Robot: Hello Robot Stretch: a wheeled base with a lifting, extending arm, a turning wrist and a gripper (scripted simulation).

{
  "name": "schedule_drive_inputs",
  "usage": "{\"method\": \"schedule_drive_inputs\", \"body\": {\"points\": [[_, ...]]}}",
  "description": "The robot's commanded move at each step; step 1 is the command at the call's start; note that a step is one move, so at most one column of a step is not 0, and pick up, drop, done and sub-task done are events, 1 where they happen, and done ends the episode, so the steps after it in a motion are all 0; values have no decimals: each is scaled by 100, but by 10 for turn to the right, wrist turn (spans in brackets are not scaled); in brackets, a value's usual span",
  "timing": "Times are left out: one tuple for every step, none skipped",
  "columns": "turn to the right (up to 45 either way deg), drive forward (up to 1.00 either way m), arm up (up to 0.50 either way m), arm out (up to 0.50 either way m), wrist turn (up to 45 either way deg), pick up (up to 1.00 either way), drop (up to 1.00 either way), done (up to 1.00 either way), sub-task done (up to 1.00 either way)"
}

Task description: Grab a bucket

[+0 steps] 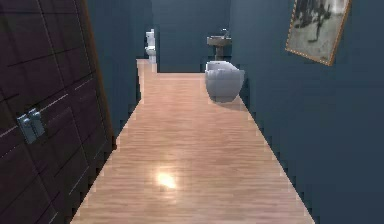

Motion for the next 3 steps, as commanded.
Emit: {"method": "schedule_drive_inputs", "body": {"points": [[0,0,0,0,450,0,0,0,0],[0,0,0,0,450,0,0,0,0],[0,0,0,0,150,0,0,0,0]]}}
